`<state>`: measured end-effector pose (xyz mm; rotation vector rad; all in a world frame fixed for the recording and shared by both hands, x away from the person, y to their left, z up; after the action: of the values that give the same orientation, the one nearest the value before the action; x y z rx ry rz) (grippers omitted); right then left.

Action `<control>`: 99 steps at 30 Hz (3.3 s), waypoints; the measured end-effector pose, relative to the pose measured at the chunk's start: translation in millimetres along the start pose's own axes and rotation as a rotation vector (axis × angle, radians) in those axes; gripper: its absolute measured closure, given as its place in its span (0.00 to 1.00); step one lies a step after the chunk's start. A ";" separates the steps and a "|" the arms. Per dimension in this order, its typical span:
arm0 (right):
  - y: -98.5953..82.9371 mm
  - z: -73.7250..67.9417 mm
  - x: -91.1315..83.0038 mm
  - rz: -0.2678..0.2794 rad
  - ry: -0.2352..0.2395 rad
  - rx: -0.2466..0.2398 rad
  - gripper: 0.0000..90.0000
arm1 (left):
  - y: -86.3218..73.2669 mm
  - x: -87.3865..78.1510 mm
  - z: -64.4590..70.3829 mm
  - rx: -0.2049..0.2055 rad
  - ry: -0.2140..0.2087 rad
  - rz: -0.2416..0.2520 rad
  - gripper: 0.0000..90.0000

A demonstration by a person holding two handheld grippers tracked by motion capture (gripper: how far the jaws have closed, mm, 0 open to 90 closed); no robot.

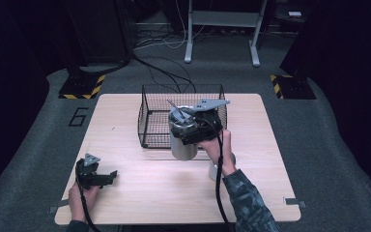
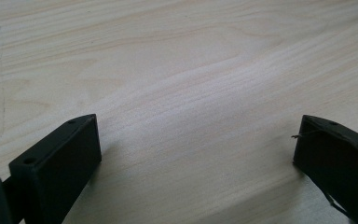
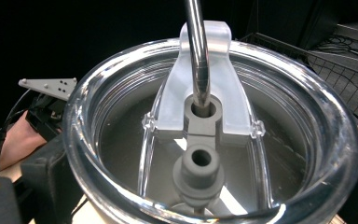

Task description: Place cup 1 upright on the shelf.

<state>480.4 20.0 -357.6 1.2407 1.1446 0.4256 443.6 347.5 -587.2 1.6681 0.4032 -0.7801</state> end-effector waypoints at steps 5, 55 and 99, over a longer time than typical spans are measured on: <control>4.6 2.5 4.2 0.001 -0.003 0.007 0.04 | 0.1 0.0 0.0 0.000 0.000 0.001 0.00; 68.9 38.2 67.7 -0.014 -0.086 -0.021 0.04 | -0.6 -0.5 -0.5 0.010 -0.001 -0.007 0.01; 40.0 67.0 149.0 -0.074 -0.140 0.116 0.04 | -1.2 -1.0 1.5 -0.008 -0.006 -0.011 0.01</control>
<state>613.0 116.4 -394.8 1.3033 1.1032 0.2159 441.7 346.5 -587.5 1.6571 0.4104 -0.7907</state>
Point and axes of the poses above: each handheld gripper's, and its own axes: x roughly forward along the jaws, y roughly out of its top, z roughly to its right, the point moved 8 cm from there along x, roughly forward along the jaws, and after that the axes turned 6 degrees about y, right-handed, at the moved point
